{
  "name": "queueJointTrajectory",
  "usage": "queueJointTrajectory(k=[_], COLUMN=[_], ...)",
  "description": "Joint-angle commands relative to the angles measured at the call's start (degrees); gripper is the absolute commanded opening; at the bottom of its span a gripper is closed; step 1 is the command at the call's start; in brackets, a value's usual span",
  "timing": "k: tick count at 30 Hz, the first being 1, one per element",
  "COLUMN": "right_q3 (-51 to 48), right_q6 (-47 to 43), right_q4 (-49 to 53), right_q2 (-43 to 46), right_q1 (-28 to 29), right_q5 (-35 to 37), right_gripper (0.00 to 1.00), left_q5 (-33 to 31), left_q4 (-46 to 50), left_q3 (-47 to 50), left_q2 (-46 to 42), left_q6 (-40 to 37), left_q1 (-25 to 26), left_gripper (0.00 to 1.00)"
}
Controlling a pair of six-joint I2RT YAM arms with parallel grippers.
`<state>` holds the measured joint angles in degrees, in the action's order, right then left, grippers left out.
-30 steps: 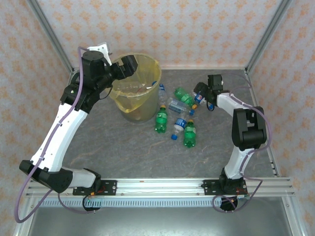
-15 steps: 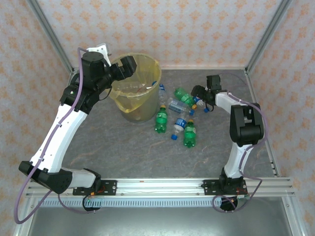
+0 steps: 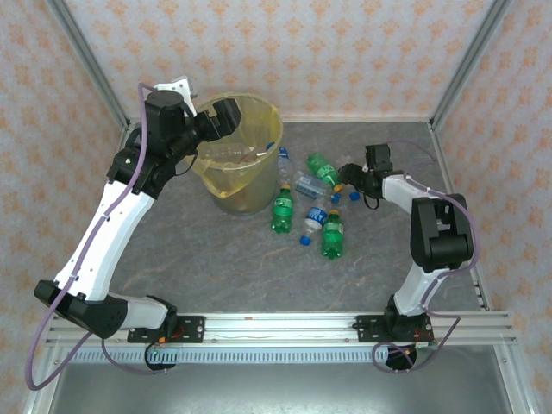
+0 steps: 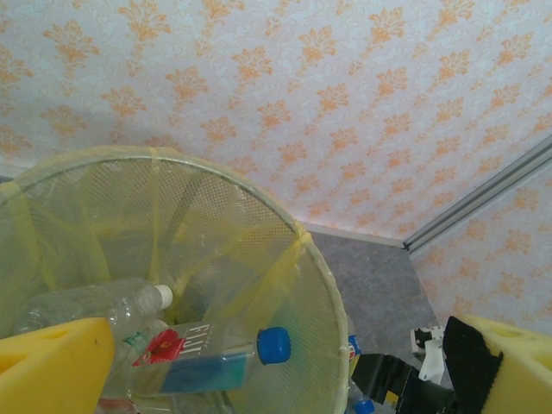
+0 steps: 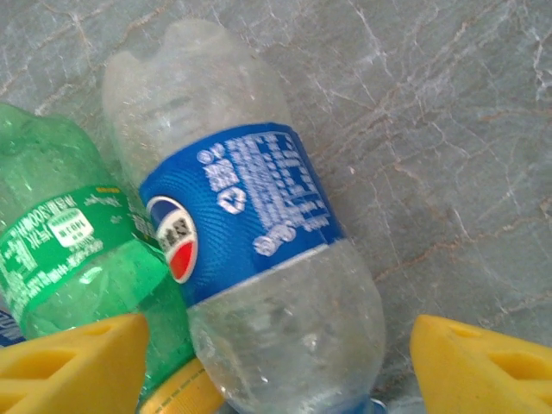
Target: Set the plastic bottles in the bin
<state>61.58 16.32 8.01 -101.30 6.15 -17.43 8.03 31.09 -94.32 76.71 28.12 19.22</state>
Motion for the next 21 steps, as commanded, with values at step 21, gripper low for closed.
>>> queueJointTrajectory(k=[21], right_q3=[-6.86], right_q6=[-1.66], right_q4=[-2.43], right_q2=[3.53], right_q1=[1.36], right_q5=[-1.29], right_gripper=[0.65], left_q5=[0.98], left_q4=[-0.87], left_q3=[3.05], left_q2=[-3.56], left_q6=[1.56], left_q1=[-0.33], left_gripper=[0.99])
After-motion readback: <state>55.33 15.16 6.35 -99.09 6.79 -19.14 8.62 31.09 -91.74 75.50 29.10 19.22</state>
